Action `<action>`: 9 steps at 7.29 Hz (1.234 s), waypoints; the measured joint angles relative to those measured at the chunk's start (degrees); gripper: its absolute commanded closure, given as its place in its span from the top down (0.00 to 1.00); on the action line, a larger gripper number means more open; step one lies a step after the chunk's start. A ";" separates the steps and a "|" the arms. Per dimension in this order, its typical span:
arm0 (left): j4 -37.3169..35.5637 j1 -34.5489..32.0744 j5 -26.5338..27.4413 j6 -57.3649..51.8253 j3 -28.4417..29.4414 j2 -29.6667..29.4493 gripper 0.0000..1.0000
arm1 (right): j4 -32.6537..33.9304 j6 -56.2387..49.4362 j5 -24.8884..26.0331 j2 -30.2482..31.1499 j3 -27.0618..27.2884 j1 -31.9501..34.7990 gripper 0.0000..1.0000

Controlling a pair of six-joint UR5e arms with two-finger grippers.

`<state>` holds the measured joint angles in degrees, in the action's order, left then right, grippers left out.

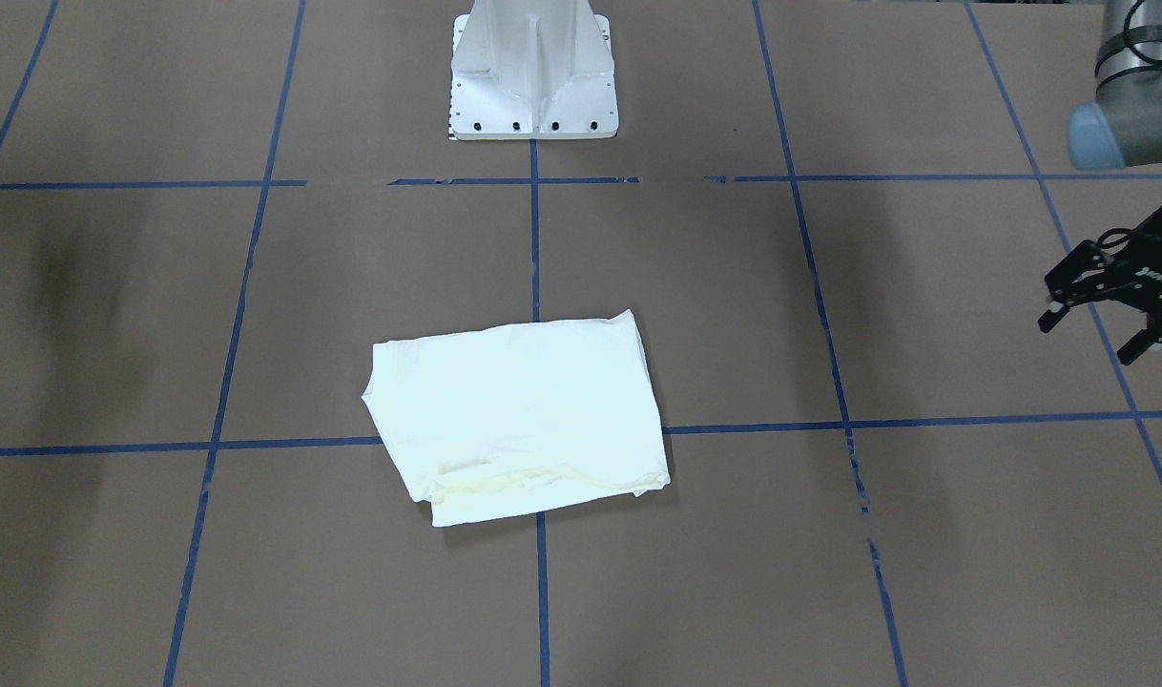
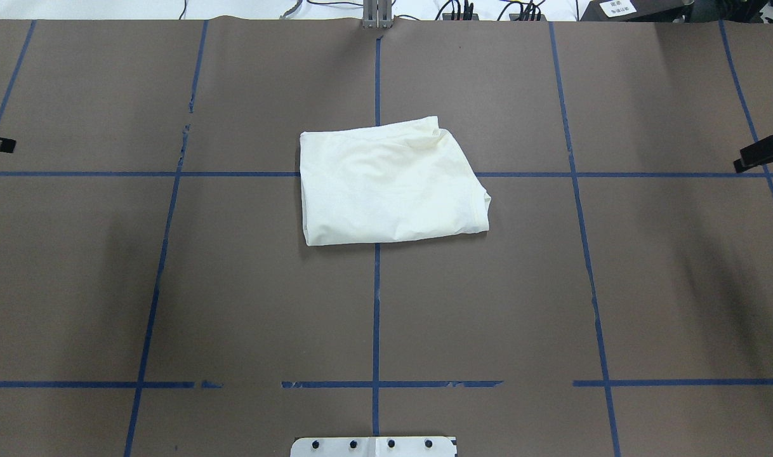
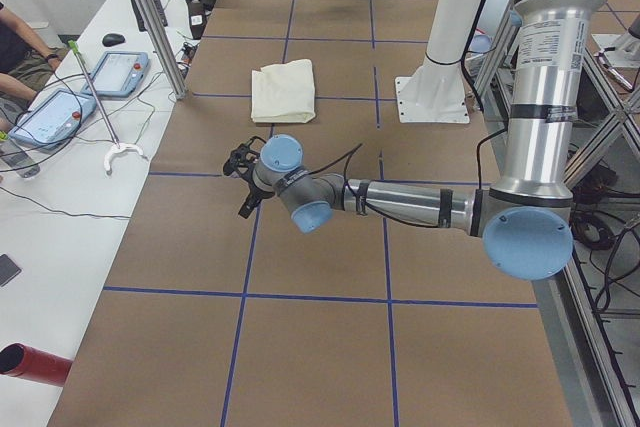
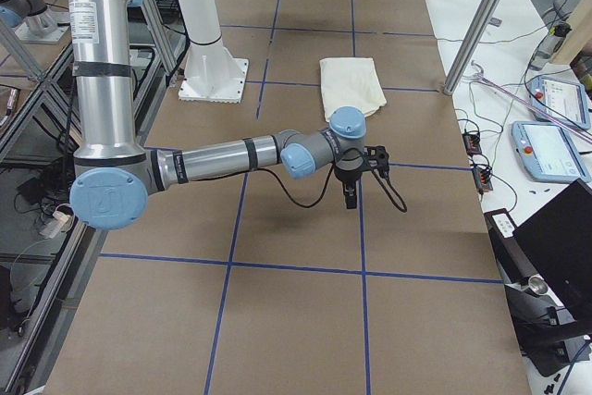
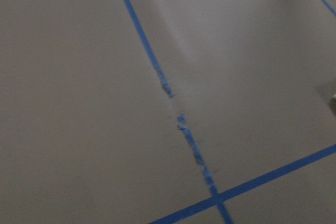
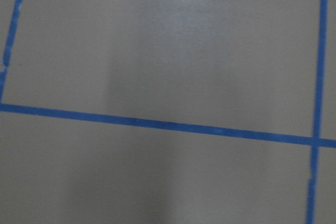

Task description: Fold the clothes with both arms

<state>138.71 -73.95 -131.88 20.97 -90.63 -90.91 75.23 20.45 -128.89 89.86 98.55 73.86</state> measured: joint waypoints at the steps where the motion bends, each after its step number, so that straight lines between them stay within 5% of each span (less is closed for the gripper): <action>1: -3.91 -3.92 -1.80 -4.97 -0.49 1.12 1.00 | 4.38 -7.99 -1.07 0.64 -0.01 3.27 1.00; 3: -19.60 -10.31 -2.41 -17.66 -2.11 1.71 1.00 | 10.57 -16.51 -2.42 1.39 0.05 7.21 1.00; 6: -44.69 -14.52 1.25 -24.33 -12.48 3.53 1.00 | 11.55 -17.57 -3.13 3.35 -0.80 8.66 1.00; 9: -44.86 -14.58 1.34 -24.71 -16.53 9.79 1.00 | 11.31 -17.50 -3.05 2.80 -1.87 8.67 1.00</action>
<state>93.85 -88.53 -130.54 -3.74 -107.16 -81.11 86.54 2.95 -131.93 92.66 96.68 82.53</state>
